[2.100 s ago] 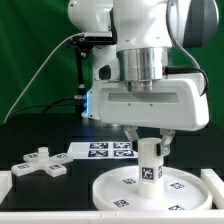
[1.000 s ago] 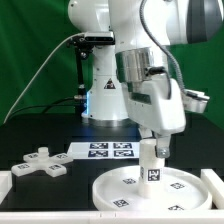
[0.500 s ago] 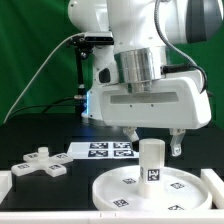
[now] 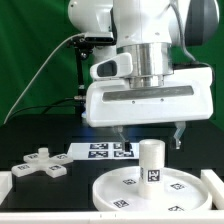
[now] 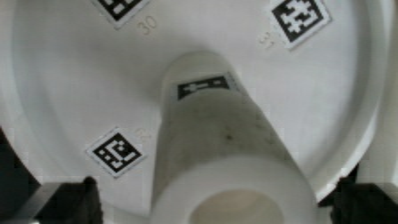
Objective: Assemble round table
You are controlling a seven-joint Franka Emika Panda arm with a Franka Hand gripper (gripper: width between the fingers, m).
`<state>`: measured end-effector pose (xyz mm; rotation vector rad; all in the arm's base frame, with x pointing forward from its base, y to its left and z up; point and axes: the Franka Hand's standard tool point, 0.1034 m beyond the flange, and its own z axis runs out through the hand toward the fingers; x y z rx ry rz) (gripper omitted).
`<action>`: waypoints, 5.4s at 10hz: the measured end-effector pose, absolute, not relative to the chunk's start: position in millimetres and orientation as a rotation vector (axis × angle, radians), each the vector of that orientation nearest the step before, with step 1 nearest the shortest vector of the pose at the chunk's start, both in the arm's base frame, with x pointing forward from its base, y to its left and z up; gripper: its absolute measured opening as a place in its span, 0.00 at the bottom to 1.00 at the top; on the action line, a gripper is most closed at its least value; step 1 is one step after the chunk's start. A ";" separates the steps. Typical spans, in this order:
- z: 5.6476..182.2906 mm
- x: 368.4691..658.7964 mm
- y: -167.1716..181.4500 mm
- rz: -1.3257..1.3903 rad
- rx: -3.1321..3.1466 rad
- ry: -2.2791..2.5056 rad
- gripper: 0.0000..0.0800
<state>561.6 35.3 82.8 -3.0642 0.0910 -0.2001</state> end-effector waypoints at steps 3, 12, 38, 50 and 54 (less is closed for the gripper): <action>81.6 562.6 35.7 -0.207 -3.080 -0.402 0.81; 78.4 563.9 39.7 -0.280 -3.114 -0.144 0.51; 78.9 564.3 50.1 -0.139 -2.910 0.851 0.81; 77.9 567.3 36.5 -0.154 -3.096 -0.752 0.81; 76.4 563.9 36.8 -0.107 -3.105 -0.670 0.51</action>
Offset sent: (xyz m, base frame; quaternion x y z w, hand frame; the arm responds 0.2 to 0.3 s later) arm -0.0007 0.0150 -0.0018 -0.0317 0.0000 -0.3382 0.9405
